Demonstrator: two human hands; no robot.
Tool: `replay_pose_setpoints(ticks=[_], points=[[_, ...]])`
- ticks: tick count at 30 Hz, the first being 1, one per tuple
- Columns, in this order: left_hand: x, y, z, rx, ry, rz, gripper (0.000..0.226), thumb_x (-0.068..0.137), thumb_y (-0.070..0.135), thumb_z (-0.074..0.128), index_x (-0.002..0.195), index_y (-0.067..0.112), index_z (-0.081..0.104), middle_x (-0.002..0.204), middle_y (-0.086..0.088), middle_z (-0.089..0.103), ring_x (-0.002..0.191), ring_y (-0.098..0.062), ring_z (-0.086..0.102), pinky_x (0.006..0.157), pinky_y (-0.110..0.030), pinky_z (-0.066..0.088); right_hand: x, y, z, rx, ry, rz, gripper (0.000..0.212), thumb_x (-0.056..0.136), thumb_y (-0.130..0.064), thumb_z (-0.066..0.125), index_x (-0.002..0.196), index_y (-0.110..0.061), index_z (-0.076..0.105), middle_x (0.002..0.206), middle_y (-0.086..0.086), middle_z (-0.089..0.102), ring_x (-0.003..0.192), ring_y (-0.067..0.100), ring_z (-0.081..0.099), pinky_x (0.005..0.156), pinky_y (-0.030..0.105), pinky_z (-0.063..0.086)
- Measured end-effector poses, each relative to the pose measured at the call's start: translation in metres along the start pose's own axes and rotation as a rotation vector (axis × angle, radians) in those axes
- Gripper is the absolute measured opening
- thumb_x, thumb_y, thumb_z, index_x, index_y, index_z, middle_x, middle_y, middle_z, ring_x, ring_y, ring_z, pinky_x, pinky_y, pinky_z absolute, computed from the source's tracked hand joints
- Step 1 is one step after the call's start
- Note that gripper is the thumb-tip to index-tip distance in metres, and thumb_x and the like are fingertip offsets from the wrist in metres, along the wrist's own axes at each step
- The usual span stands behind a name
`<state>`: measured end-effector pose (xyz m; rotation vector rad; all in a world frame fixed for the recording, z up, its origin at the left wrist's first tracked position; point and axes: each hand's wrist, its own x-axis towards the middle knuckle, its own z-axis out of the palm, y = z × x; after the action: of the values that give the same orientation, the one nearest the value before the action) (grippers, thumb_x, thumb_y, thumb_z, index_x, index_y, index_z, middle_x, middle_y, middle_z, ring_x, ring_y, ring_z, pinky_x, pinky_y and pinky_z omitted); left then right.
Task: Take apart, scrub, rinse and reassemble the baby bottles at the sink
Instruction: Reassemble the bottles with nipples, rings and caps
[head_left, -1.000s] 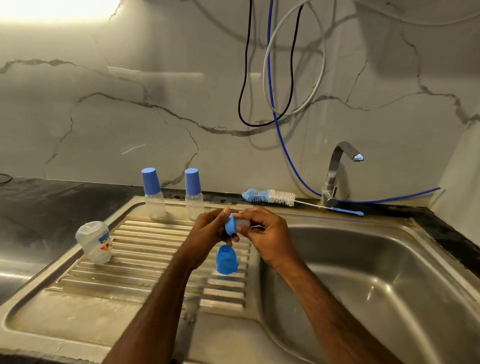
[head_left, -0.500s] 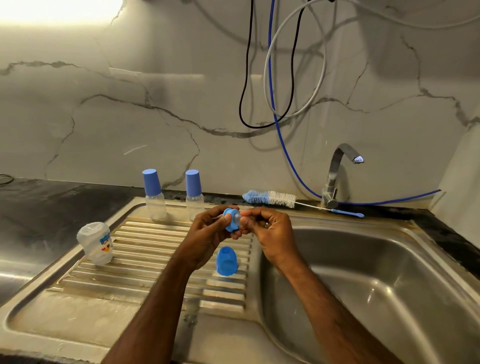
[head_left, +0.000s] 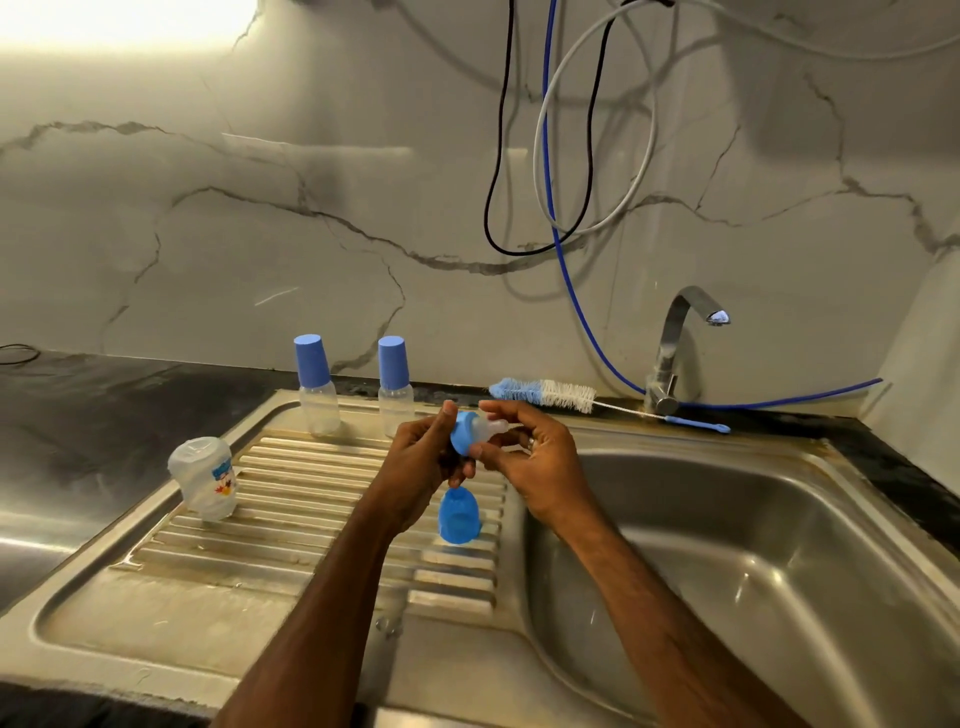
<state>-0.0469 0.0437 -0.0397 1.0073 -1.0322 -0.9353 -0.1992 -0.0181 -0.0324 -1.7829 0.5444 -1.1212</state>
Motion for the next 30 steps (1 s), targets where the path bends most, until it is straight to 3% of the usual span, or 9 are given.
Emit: replay_pose_setpoints(ticks=[4,6,8,13,17,19,22,25,30], points=[[-0.017,0.007,-0.001,0.036,0.016,-0.011,0.05,0.098,0.048,0.048,0.104,0.004,0.071,0.076,-0.016,0.058,0.06,-0.015,0.051,0.054,-0.024,0.042,-0.005,-0.011,0.016,-0.145,-0.028,0.003,0.051,0.075,-0.016,0.087,0.119,-0.028,0.066,0.116,-0.011,0.064,0.097,0.005,0.063,0.077,0.015,0.052],[-0.028,0.014,-0.009,0.279,0.086,0.05,0.05,0.095,0.052,0.053,0.099,0.007,0.074,0.072,-0.008,0.066,0.061,-0.013,0.058,0.055,-0.024,0.044,-0.008,-0.015,0.027,-0.153,-0.034,0.012,0.047,0.074,-0.019,0.088,0.115,-0.026,0.066,0.107,-0.015,0.065,0.094,-0.002,0.062,0.074,0.01,0.05],[-0.036,0.026,-0.028,0.619,0.309,0.244,0.048,0.087,0.058,0.063,0.094,0.013,0.078,0.073,0.003,0.073,0.065,-0.009,0.067,0.06,-0.027,0.051,-0.011,-0.019,0.039,-0.128,-0.051,0.023,0.045,0.072,-0.02,0.09,0.109,-0.027,0.066,0.101,-0.018,0.065,0.091,-0.007,0.062,0.071,0.008,0.049],[-0.066,0.063,-0.1,0.915,0.865,0.557,0.046,0.081,0.061,0.075,0.087,0.015,0.067,0.073,0.002,0.063,0.063,-0.015,0.06,0.058,-0.032,0.05,-0.013,-0.024,0.079,-0.245,-0.181,0.023,0.051,0.068,-0.028,0.092,0.109,-0.035,0.062,0.103,-0.01,0.062,0.094,0.007,0.062,0.08,0.026,0.058],[-0.089,0.072,-0.144,1.015,1.108,0.429,0.064,0.069,0.059,0.083,0.113,0.015,0.065,0.115,-0.011,0.059,0.105,-0.029,0.059,0.081,-0.034,0.044,-0.013,-0.029,0.109,-0.329,-0.231,-0.021,0.048,0.07,-0.022,0.09,0.109,-0.033,0.065,0.11,-0.006,0.058,0.102,0.012,0.059,0.09,0.04,0.057],[-0.096,0.069,-0.165,1.126,1.114,0.221,0.084,0.066,0.065,0.083,0.133,0.019,0.057,0.136,-0.015,0.049,0.124,-0.034,0.048,0.093,-0.046,0.042,-0.013,-0.032,0.121,-0.347,-0.25,-0.017,0.048,0.072,-0.019,0.089,0.11,-0.033,0.064,0.11,-0.008,0.056,0.104,0.012,0.058,0.092,0.038,0.057],[-0.096,0.06,-0.19,1.134,0.881,-0.041,0.099,0.07,0.06,0.085,0.152,0.03,0.039,0.154,-0.012,0.036,0.137,-0.035,0.04,0.104,-0.054,0.043,-0.012,-0.034,0.132,-0.355,-0.23,-0.012,0.047,0.074,-0.019,0.088,0.113,-0.03,0.064,0.111,-0.007,0.054,0.103,0.011,0.058,0.092,0.035,0.057],[-0.092,0.049,-0.202,1.059,0.741,-0.111,0.081,0.078,0.045,0.084,0.148,0.028,0.047,0.144,-0.011,0.054,0.125,-0.031,0.055,0.101,-0.049,0.051,-0.014,-0.032,0.136,-0.354,-0.228,-0.011,0.046,0.075,-0.019,0.087,0.114,-0.028,0.064,0.109,-0.007,0.054,0.101,0.011,0.059,0.092,0.034,0.057],[-0.084,0.046,-0.183,0.987,0.827,-0.002,0.064,0.073,0.036,0.089,0.128,0.023,0.059,0.12,-0.006,0.065,0.103,-0.026,0.062,0.087,-0.045,0.058,-0.014,-0.023,0.117,-0.352,-0.18,-0.02,0.043,0.072,-0.019,0.087,0.106,-0.033,0.065,0.108,-0.009,0.058,0.1,0.009,0.061,0.087,0.036,0.058]])
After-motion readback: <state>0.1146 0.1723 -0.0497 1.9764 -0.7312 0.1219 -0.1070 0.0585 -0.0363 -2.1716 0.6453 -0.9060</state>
